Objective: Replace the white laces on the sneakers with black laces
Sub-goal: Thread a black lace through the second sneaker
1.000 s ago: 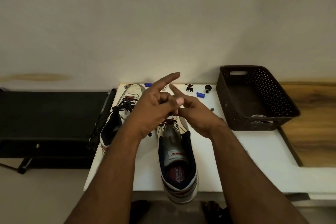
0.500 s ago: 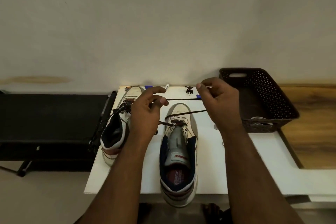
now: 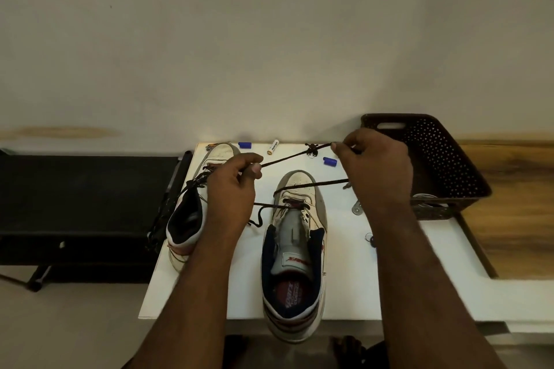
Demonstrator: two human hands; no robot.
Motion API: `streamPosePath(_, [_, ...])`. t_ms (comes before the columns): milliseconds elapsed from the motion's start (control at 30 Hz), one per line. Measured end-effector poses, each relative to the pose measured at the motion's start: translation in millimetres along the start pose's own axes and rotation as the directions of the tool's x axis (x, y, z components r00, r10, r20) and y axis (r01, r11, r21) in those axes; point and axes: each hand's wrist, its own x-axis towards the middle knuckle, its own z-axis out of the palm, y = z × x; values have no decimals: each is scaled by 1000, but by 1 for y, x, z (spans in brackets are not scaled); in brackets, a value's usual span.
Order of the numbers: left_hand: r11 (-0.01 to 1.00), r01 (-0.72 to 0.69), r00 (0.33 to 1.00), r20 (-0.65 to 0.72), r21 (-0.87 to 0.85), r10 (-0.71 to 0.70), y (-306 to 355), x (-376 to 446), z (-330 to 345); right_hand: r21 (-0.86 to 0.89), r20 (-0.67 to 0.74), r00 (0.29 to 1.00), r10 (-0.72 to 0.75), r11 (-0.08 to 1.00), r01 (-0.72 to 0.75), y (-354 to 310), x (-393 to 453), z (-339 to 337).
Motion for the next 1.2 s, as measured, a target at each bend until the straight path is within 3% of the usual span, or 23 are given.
streamPosePath(67, [1000,4,1000,1,28,-4,0,0,-1,-73,-38,998,42,996,-44,-4,-1,0])
streamPosePath(133, [999,0,1000,5,48,0,1,1,-3,177,-33,992,121,978,-113,-7,-1,3])
streamPosePath(200, [998,11,999,30,54,-13,2,2,-7,617,155,969,192,748,-246,-12,-2,6])
streamPosePath(267, [998,68,994,81,17,-69,3,2,-11,849,399,914,80,345,-401,-18,-5,8])
streamPosePath(300, [992,125,986,116,-24,-121,4,1,-13,861,478,878,-9,205,-466,-22,-8,5])
streamPosePath(400, [918,356,907,301,-174,-294,8,1,-19,788,604,758,-248,42,-614,-31,-11,-5])
streamPosePath(433, [893,413,865,382,-177,-324,9,0,-20,766,628,728,-274,55,-640,-35,-11,-8])
streamPosePath(467, [882,444,825,455,-157,-334,10,0,-20,764,643,721,-257,151,-628,-36,-11,-9])
streamPosePath(500, [874,464,792,511,-147,-334,12,-2,-19,758,633,744,-215,368,-539,-36,-11,-7])
streamPosePath(533, [863,480,769,550,-158,-326,14,-2,-18,660,578,798,-170,673,-335,-34,-11,-3])
streamPosePath(567, [845,499,755,575,-193,-315,16,-2,-17,448,508,845,-167,889,-93,-30,-10,2])
streamPosePath(600, [826,510,754,586,-238,-297,18,-1,-17,270,494,849,-189,961,57,-27,-10,8])
streamPosePath(700, [822,465,810,534,-329,-244,31,1,-20,160,516,840,-170,982,101,-20,-14,16])
streamPosePath(800, [969,217,887,440,-119,-144,37,-2,-25,104,450,880,-152,988,117,-18,-11,19])
streamPosePath(867, [976,200,916,370,-85,-155,31,0,-26,160,465,876,-127,985,58,-14,-8,17])
streamPosePath(933, [944,264,964,93,-197,-250,18,9,-30,271,492,866,-85,961,-60,-6,-6,10])
streamPosePath(967, [914,262,941,-126,-310,-313,12,17,-35,325,474,878,-65,940,-106,-1,-5,6])
streamPosePath(1033, [897,173,800,-473,-407,-370,0,28,-45,414,398,917,-25,897,-155,9,-4,1])
streamPosePath(1067, [924,168,757,-556,-343,-344,-3,29,-47,446,366,931,-8,879,-168,12,-4,1])
streamPosePath(1100, [965,213,760,-594,-153,-262,-2,26,-45,469,351,936,-4,867,-172,12,-5,4])
streamPosePath(1133, [962,238,802,-585,132,-118,2,23,-41,477,355,935,-11,862,-170,9,-7,7])
streamPosePath(1167, [918,166,859,-510,361,46,8,19,-35,478,363,931,-26,863,-162,5,-8,12])
streamPosePath(1200, [908,25,916,-373,418,147,17,16,-26,482,375,926,-42,862,-156,2,-9,17])
